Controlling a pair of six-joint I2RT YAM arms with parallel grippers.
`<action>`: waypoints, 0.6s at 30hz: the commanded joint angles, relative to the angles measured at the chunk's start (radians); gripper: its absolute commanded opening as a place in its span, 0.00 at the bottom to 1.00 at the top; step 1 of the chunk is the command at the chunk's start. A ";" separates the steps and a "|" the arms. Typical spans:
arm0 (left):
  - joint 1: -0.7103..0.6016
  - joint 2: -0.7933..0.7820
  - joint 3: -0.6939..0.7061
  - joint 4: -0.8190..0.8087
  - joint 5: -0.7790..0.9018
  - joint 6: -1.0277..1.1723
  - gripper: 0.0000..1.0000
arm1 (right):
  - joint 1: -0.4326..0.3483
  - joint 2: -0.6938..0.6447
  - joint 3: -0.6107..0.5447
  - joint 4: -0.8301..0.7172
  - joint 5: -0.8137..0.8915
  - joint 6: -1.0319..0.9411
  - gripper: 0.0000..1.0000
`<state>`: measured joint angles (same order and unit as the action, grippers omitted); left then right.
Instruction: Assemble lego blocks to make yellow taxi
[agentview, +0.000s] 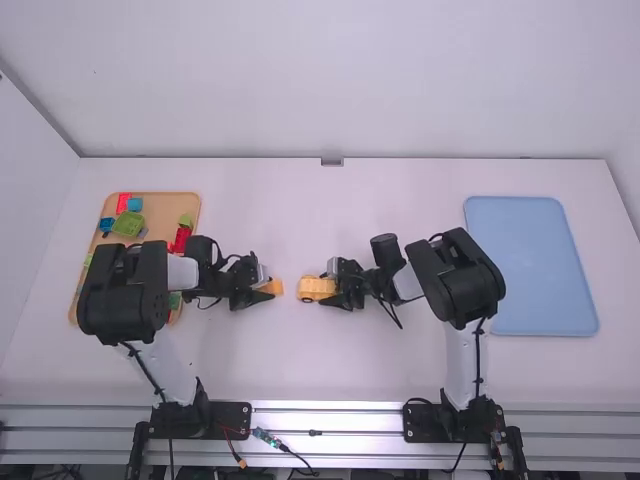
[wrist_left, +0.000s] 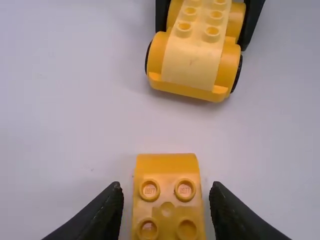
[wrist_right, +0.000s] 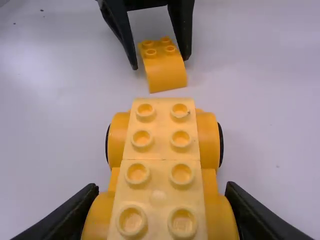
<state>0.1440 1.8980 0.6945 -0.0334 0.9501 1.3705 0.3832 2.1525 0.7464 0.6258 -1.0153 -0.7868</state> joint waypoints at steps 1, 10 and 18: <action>0.006 0.008 -0.009 0.014 0.030 0.017 0.35 | 0.003 0.018 -0.006 -0.003 -0.017 0.005 0.58; 0.007 0.008 -0.092 0.208 0.027 -0.082 0.20 | 0.003 0.018 -0.006 -0.004 -0.016 0.005 0.58; 0.006 0.008 -0.066 0.204 0.036 -0.126 0.13 | 0.003 0.018 -0.006 -0.003 -0.016 0.005 0.58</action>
<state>0.1440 1.8980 0.6163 0.1898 0.9855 1.2629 0.3832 2.1525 0.7464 0.6254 -1.0153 -0.7876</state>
